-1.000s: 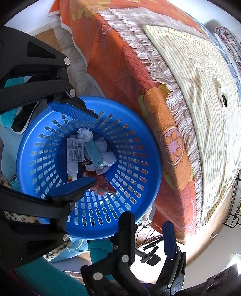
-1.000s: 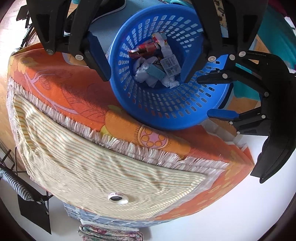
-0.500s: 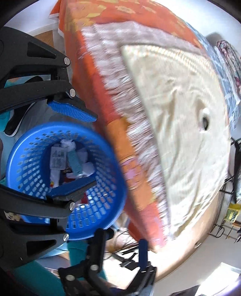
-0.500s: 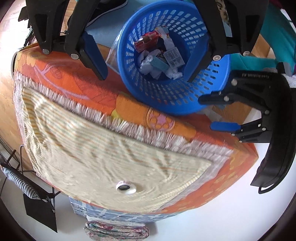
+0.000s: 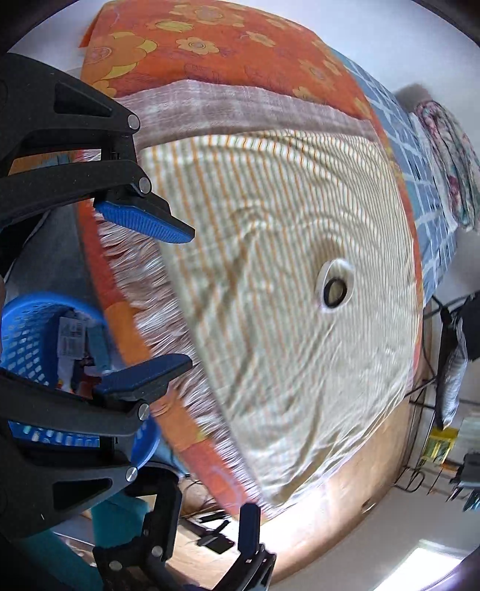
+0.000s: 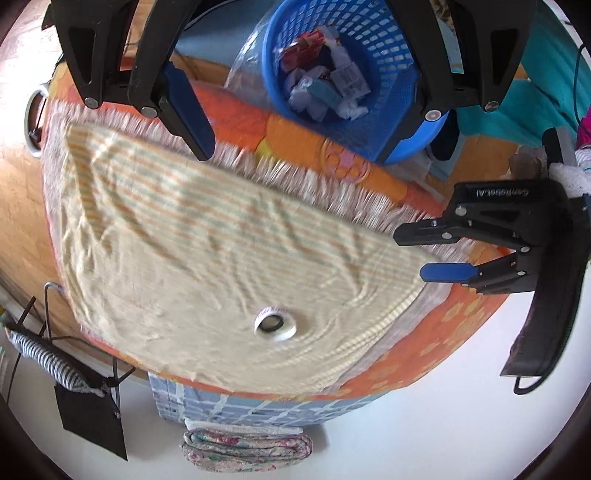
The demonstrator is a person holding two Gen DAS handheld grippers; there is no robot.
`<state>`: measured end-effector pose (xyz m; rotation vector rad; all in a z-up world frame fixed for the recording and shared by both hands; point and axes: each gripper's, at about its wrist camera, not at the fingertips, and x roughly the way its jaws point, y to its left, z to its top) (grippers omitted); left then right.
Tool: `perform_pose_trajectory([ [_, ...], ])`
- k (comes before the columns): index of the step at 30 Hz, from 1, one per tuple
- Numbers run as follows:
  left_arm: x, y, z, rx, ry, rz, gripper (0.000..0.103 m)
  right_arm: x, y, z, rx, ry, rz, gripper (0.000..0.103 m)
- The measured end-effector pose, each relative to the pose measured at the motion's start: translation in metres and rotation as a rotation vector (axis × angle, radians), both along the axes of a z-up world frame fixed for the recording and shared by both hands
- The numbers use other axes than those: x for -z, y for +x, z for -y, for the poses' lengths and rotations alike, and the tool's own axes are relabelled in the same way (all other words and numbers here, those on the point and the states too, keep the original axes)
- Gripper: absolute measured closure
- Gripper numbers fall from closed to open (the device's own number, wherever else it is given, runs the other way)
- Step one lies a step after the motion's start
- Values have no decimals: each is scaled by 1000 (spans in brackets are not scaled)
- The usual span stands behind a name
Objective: Collect trash
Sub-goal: 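Move both tools back over the bed toward the tape roll, then grasp the white tape roll's rim with the left tool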
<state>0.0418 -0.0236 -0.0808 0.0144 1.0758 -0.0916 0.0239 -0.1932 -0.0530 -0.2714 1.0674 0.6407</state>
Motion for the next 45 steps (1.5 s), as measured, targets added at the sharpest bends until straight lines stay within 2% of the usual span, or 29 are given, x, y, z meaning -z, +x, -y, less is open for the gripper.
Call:
perform_pose_trajectory([
  [9, -7, 48, -19, -60, -23, 25, 39, -11, 34, -5, -12, -28, 134, 15],
  [10, -9, 55, -20, -68, -33, 27, 42, -12, 38, -6, -12, -22, 138, 15],
  [18, -4, 116, -33, -139, -107, -1, 73, -14, 75, -13, 12, -1, 117, 15],
  [22, 9, 142, -50, -215, -204, -35, 74, -13, 99, -10, 59, 53, 52, 16],
  [25, 18, 159, -60, -260, -256, -49, 74, -10, 115, -9, 91, 83, 14, 29],
  [26, 21, 162, -61, -269, -263, -53, 74, -9, 122, -9, 102, 89, 3, 31],
  [29, 32, 174, -67, -303, -296, -75, 87, -5, 135, -8, 137, 119, -28, 32],
  [33, 42, 184, -66, -320, -297, -89, 88, -2, 148, -6, 174, 160, -70, 35],
  [38, 46, 189, -64, -323, -311, -92, 88, 3, 152, -10, 173, 155, -77, 36],
  [45, 56, 197, -55, -313, -267, -109, 88, 7, 157, -9, 184, 144, -80, 36],
])
